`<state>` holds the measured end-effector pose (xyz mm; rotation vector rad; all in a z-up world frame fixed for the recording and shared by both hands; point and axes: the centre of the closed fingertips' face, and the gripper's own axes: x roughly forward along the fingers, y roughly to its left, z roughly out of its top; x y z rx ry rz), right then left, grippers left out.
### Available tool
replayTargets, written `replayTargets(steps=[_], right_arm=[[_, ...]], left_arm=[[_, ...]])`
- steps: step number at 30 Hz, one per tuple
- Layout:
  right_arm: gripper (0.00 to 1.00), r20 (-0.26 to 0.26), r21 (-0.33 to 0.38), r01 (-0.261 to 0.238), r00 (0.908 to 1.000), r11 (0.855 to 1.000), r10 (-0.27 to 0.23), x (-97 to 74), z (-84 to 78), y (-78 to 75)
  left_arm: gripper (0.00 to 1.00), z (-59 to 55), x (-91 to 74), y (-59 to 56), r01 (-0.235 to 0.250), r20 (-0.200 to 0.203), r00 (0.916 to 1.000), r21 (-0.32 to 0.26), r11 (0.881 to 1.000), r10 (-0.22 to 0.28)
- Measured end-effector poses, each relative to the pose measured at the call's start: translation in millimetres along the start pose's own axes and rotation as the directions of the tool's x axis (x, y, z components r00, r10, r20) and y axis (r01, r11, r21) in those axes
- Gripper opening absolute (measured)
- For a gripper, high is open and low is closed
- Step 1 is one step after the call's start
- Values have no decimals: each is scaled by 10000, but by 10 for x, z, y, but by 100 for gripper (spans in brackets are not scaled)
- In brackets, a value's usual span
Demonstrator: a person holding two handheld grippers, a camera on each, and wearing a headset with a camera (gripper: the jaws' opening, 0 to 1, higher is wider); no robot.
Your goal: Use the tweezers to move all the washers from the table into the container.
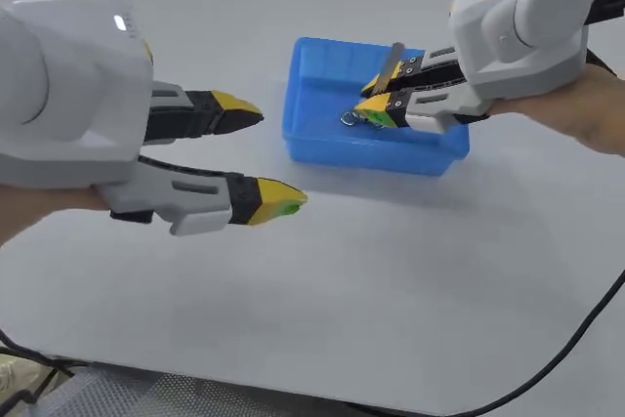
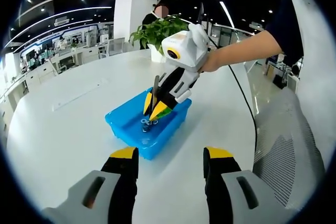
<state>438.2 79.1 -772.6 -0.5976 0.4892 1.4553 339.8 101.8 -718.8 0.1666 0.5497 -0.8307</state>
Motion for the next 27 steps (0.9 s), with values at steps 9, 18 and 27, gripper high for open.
replayTargets(steps=[9,18,27], right_arm=[[11,20,17,16,10000,10000,-16,2,-5,-3],[11,36,74,-48,10000,10000,48,-7,10,19],[11,70,64,-79,9999,9999,79,-12,28,43]], left_arm=[[55,212,115,85,79,244,9997,350,9994,-87],[54,526,415,389,569,624,9960,1177,9914,-645],[37,632,724,406,1772,365,9820,1607,9710,-1853]])
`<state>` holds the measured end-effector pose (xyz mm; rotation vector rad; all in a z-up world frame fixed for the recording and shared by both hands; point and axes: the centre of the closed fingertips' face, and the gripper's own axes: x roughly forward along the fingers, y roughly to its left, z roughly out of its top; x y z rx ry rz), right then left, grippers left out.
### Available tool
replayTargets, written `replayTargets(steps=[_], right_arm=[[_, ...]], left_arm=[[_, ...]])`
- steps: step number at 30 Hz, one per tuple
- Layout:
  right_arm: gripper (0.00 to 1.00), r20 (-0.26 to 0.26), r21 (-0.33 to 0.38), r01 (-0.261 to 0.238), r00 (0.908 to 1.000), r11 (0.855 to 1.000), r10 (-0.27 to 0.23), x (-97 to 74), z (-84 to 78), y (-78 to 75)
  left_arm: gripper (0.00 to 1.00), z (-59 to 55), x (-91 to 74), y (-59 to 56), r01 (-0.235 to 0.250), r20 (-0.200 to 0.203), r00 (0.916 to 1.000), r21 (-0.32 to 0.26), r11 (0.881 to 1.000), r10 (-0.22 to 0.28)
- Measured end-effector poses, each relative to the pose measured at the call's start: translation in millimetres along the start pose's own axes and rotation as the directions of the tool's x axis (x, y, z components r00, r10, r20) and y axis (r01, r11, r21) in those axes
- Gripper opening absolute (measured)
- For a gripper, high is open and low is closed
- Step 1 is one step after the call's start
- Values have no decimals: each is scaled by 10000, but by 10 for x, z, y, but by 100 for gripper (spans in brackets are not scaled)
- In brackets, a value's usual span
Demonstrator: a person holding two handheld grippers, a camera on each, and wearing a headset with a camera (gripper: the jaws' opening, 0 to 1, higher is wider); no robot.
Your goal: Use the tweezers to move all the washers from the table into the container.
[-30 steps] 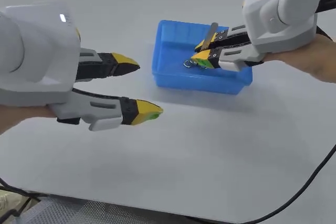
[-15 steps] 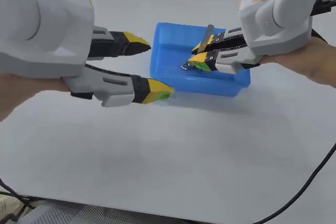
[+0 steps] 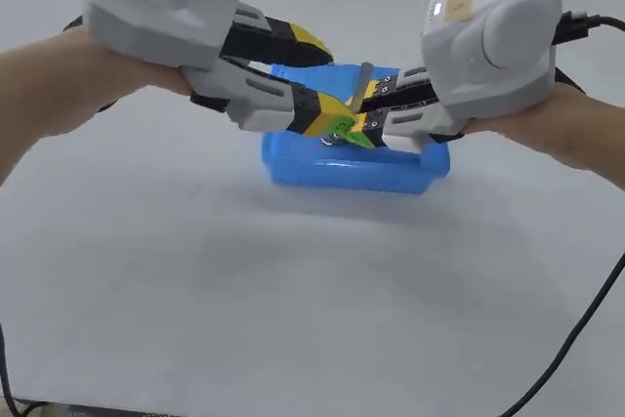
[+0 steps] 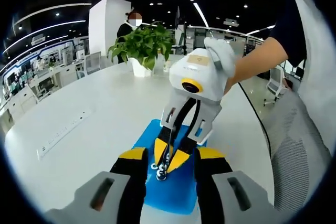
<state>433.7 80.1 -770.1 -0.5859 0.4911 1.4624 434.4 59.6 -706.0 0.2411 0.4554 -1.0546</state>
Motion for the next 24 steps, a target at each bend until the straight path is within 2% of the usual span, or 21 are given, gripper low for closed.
replayTargets(steps=[4,7,10,11,13,14,16,19,22,24], right_arm=[[11,-33,-28,-35,10000,10000,35,-7,1,15],[11,-49,-56,-53,10000,10000,52,-7,6,23],[11,-27,-40,-58,10000,10000,58,2,0,8],[11,-16,-34,-62,10000,10000,62,2,1,6],[11,-7,4,-83,10000,10000,83,2,1,4],[11,-10,-37,-96,10000,9999,96,3,3,5],[11,-35,-90,-136,9999,9999,136,4,5,18],[11,-50,-165,-117,9999,9998,116,0,7,23],[11,48,-235,11,10000,9997,-10,-22,34,10],[11,215,-226,145,9997,9996,-140,-53,83,-15]], left_arm=[[31,83,120,50,264,-19,9996,299,9992,-264],[25,108,195,23,605,-126,9981,496,9969,-600],[19,50,262,-26,1168,-668,9915,782,9901,-1117],[15,6,264,-78,1461,-928,9859,765,9863,-1389],[11,-89,276,-89,1762,-1463,9760,937,9799,-1615],[11,-106,290,-37,1606,-1508,9782,1129,9805,-1429],[11,-51,264,-84,1782,-1479,9756,1010,9788,-1624],[10,-53,229,-107,1866,-1554,9740,1392,9725,-1647],[9,-17,185,-95,1707,-1485,9782,1758,9695,-1453],[9,-7,178,-32,1457,-1370,9835,2103,9667,-1184]])
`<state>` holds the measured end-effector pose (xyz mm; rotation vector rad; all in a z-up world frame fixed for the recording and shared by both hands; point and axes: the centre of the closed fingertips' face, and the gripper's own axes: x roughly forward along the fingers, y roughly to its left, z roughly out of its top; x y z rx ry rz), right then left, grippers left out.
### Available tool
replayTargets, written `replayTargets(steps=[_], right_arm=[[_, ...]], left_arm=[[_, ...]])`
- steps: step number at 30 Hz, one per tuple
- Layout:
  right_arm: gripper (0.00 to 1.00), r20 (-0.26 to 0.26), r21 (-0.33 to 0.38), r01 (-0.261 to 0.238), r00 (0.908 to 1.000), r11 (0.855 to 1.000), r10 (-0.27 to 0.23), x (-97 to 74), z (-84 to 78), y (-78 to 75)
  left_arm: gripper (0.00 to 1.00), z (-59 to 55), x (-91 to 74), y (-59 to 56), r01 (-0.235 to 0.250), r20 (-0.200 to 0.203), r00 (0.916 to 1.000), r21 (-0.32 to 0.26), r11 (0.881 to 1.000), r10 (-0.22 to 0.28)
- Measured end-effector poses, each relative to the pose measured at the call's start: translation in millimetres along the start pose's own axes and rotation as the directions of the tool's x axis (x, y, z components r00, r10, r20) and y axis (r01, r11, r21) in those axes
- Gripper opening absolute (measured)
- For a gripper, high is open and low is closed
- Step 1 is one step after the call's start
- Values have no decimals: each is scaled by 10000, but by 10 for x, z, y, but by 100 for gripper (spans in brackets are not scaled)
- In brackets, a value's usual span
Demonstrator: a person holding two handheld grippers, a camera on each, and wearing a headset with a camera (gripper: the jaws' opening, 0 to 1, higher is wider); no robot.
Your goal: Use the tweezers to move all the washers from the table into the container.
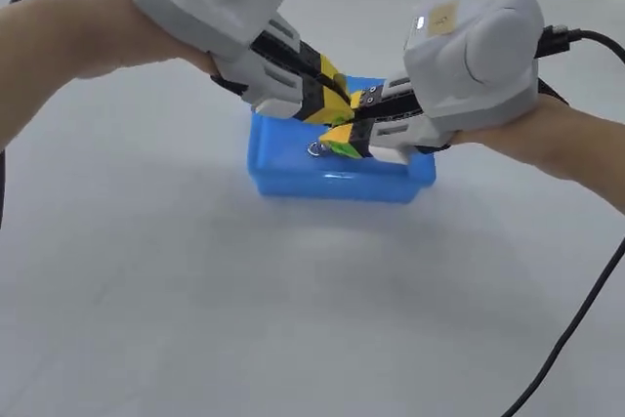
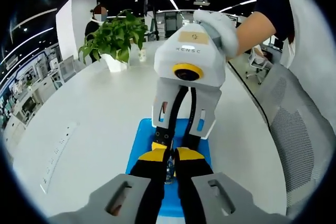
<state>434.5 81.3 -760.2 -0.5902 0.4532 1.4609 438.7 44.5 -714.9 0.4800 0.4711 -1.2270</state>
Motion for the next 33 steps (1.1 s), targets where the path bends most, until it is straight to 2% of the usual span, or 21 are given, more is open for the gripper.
replayTargets(steps=[2,3,7,10,13,17,20,23,28,33], right_arm=[[11,82,-2,51,10000,10000,-51,-17,29,-13],[11,229,-13,133,9997,9999,-133,-40,76,-23],[12,401,-312,297,9988,9991,-285,-105,166,-16],[12,469,-351,322,9984,9989,-306,-121,171,-10],[13,236,-409,378,9990,9984,-369,-94,107,-14],[13,167,-442,326,9994,9985,-319,-66,84,32],[16,79,-439,284,9996,9986,-281,-34,51,46],[16,-26,-461,233,9997,9987,-234,-12,16,53],[13,-91,-401,86,9999,9992,-89,8,-12,80],[11,-104,-271,84,9999,9996,-87,-43,-57,62]], left_arm=[[9,24,-33,-11,-52,57,10000,20,10000,51],[9,30,-58,28,-247,198,9995,110,9996,245],[9,125,-163,17,-574,641,9964,234,9981,558],[9,178,-201,-6,-665,878,9941,215,9976,644],[8,135,-169,-8,-701,783,9946,280,9971,677],[9,105,-131,-34,-708,784,9945,155,9974,694],[9,59,-95,-59,-617,585,9965,230,9978,603],[9,106,-55,-134,-433,621,9972,92,9990,426],[9,81,-31,-162,-385,448,9983,191,9991,377],[9,173,-134,-160,-633,642,9961,439,9970,605]])
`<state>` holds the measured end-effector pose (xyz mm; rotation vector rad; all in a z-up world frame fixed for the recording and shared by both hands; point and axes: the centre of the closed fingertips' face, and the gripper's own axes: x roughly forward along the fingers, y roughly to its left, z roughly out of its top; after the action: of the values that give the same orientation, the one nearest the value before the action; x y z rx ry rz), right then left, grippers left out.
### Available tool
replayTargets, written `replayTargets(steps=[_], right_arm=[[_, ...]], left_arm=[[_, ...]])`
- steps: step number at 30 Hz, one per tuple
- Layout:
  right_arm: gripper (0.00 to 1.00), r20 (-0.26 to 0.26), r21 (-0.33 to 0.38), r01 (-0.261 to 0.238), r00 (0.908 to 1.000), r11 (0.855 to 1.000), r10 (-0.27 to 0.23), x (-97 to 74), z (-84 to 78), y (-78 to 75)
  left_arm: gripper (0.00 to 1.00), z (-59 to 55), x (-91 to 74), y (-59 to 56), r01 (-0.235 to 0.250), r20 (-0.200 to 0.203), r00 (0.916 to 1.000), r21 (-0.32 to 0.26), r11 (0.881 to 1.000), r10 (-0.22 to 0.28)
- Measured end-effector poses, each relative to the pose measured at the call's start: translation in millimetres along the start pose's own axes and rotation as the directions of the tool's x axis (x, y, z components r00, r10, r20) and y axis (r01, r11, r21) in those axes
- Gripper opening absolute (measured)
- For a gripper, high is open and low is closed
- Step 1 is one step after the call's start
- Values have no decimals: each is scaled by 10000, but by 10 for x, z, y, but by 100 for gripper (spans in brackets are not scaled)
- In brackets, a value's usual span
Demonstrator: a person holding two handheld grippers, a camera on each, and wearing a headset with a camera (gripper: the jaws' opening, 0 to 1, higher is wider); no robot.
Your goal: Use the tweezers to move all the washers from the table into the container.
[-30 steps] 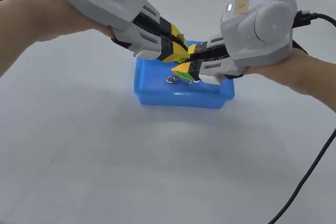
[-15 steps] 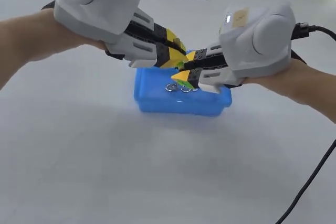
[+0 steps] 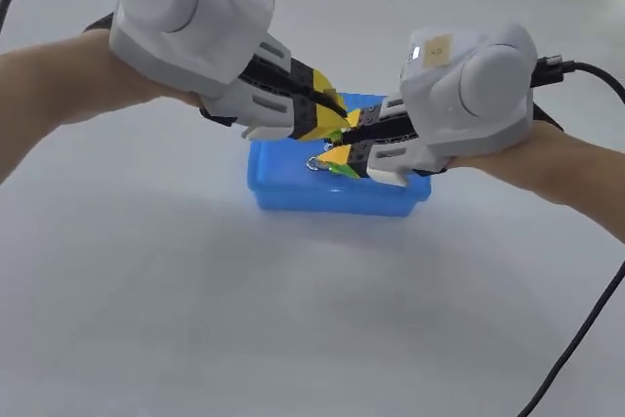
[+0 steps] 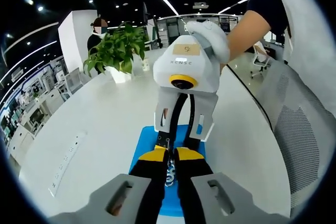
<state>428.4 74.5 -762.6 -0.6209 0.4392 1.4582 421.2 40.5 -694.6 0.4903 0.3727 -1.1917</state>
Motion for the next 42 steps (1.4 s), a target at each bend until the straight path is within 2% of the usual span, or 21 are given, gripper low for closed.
replayTargets(steps=[5,12,17,23,26,28,31,33,34,37,40,42], right_arm=[[11,282,185,163,9995,9997,-169,-119,42,-41],[8,169,-92,108,9998,9999,-106,-183,83,38],[7,17,-267,9,10000,9996,-8,-285,143,153],[7,284,-244,62,9996,9997,-55,-531,242,312],[7,247,-313,16,9997,9995,-8,-583,257,408],[7,130,-361,-166,9998,9992,171,-611,230,542],[7,47,-335,-337,9994,9989,339,-639,194,682],[7,-179,-407,-447,9989,9982,440,-634,156,756],[7,-439,-612,-560,9976,9966,533,-624,123,801],[7,-929,-927,-695,9938,9933,609,-582,74,884],[7,-1230,-955,-879,9895,9915,758,-530,7,947],[7,-1344,-909,-925,9877,9916,798,-501,-33,957]], left_arm=[[8,-26,-95,31,-173,-5,9998,78,9998,173],[8,24,-147,-24,-169,176,9997,54,9998,168],[8,101,-216,-123,-61,392,9992,80,9999,57],[8,283,-329,-280,-31,1176,9930,-182,9998,52],[8,314,-351,-367,93,1365,9906,-233,9997,-60],[8,277,-358,-489,541,1348,9898,-609,9967,-455],[8,234,-360,-605,703,1345,9891,-690,9951,-605],[8,170,-337,-690,753,1122,9914,-692,9948,-672],[8,103,-320,-743,834,835,9935,-782,9934,-768],[8,-64,-287,-823,876,145,9961,-589,9944,-869],[7,-94,-280,-857,831,228,9964,-751,9937,-816],[4,-166,-270,-868,751,149,9971,-953,9926,-740]])
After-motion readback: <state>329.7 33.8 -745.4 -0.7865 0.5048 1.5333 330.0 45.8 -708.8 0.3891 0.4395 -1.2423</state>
